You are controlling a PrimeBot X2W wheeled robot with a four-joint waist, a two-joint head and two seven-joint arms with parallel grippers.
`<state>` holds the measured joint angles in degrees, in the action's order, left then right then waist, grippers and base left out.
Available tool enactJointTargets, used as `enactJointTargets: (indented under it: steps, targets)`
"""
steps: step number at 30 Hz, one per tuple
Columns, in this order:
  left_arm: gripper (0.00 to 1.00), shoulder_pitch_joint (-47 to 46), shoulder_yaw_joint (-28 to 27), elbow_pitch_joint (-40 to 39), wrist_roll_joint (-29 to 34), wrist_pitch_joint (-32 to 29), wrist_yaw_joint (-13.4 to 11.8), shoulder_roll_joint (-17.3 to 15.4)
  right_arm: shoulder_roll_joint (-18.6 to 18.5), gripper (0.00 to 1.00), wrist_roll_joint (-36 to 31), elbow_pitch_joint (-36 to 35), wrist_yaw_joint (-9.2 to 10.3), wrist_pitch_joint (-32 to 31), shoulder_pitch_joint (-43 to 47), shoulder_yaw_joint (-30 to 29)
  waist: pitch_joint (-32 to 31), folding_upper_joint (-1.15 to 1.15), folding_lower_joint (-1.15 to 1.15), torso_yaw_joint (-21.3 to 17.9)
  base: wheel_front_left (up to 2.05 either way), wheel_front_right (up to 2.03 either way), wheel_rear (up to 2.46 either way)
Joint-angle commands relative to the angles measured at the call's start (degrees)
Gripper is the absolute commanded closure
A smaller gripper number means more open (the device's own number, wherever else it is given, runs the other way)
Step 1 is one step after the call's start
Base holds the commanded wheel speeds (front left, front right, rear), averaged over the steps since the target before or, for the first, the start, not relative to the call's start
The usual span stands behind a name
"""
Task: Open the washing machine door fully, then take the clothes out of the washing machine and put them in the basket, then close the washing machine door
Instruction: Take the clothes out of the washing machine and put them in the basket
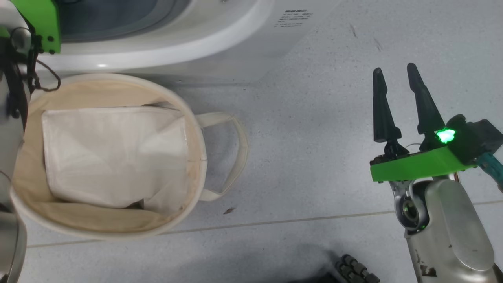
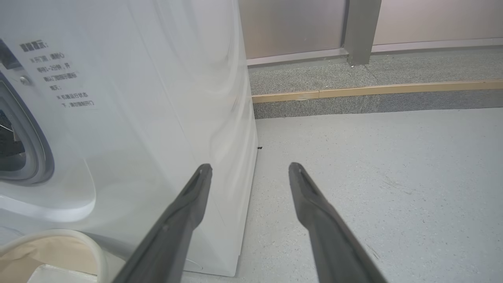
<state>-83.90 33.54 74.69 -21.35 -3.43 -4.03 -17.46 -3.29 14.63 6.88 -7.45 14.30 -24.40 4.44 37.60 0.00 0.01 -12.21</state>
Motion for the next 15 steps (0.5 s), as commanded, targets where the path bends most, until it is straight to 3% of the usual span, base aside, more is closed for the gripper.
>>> enactJointTargets:
  steps: [1,2,3,4,5,15]
  targets:
    - [0.00,-0.7,0.0,-0.8,0.0,-0.5,0.1,-2.3,0.4,0.00,-0.3,-1.4,-0.03,0.7,0.9,1.1,0.0,0.00,-0.01,0.0,0.00,0.00,0.00]
    - [0.00,-0.7,0.0,-0.8,0.0,-0.5,0.1,-2.3,0.4,0.00,-0.3,-1.4,-0.03,0.7,0.9,1.1,0.0,0.00,-0.01,0.0,0.00,0.00,0.00]
    - [0.08,-0.6,0.1,-0.8,0.0,-0.6,0.2,-2.5,0.4,0.00,-0.4,-1.4,-0.03,0.7,0.9,1.2,0.1,0.00,-0.01,-0.1,0.00,0.00,0.00]
    - [0.92,-0.6,0.2,-0.8,0.1,-0.5,0.3,-2.5,0.4,0.00,-0.4,-1.3,-0.03,0.7,0.8,1.2,0.2,0.00,-0.01,-0.1,0.00,0.00,0.00]
    - [1.00,-0.7,0.4,-0.8,0.2,-0.4,0.3,-2.6,0.4,0.00,-0.5,-1.4,-0.03,0.7,0.8,1.1,0.3,0.00,-0.01,-0.1,0.00,0.00,0.00]
    - [1.00,-0.9,0.8,-0.8,-0.3,2.3,-0.8,-3.0,0.4,0.00,0.1,-1.0,-0.03,0.7,1.1,1.0,-0.2,0.00,-0.01,-0.4,0.00,0.00,0.00]
